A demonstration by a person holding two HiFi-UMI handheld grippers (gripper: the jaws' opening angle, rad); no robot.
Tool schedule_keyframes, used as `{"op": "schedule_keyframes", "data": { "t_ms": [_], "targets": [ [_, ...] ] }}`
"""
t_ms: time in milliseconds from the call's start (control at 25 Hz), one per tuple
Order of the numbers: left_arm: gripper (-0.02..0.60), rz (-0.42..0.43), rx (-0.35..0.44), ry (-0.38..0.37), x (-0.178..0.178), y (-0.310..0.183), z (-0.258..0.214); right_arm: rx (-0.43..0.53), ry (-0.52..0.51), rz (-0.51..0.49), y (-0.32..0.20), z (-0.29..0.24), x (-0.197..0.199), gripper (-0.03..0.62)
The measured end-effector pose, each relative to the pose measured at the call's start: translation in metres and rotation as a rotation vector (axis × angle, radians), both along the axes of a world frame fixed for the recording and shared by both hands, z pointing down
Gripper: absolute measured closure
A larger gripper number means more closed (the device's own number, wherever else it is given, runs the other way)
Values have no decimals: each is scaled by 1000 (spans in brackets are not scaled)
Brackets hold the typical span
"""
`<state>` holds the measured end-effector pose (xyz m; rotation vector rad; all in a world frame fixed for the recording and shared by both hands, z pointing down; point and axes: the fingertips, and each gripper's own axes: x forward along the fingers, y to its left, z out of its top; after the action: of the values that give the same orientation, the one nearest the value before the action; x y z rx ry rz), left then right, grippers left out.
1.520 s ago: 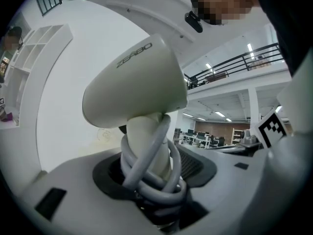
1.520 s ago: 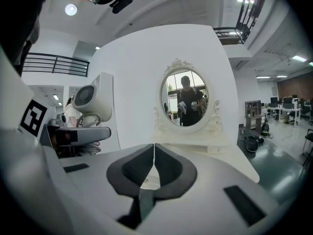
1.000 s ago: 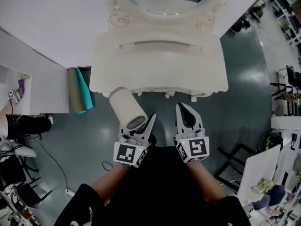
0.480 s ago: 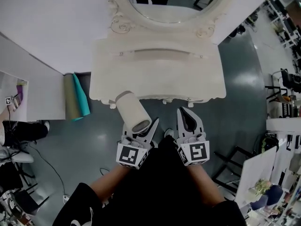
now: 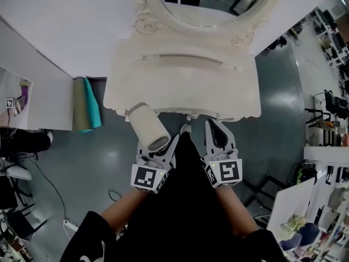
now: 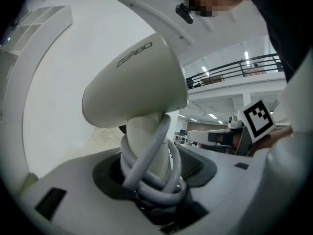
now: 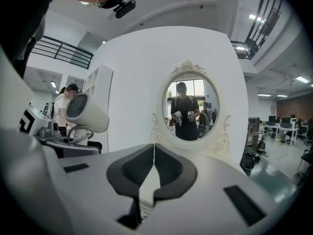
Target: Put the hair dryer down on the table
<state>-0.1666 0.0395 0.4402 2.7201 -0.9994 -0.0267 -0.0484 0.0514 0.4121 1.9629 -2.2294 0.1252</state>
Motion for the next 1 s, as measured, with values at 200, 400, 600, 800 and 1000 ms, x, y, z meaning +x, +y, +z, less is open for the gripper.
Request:
{"op": "schedule_keyframes", "data": {
  "t_ms": [200,400,600,800,1000],
  "targets": [
    [327,-19,-16,-21,1,-7,5,16,0,-30,-13,1,0,576],
    [327,-24,-6,-32,6,-24,3,23,-34,10,-28,3,19,576],
    [327,-13,-15,-46,22,-47,2,15,-52,34,-46,7,39,576],
    [327,-3,-20,-61,38,-69,1,12,-65,41,-67,7,55,576],
    [327,-6,-25,-74,55,-89,1,15,-77,26,-89,6,71,576]
  ]
}}
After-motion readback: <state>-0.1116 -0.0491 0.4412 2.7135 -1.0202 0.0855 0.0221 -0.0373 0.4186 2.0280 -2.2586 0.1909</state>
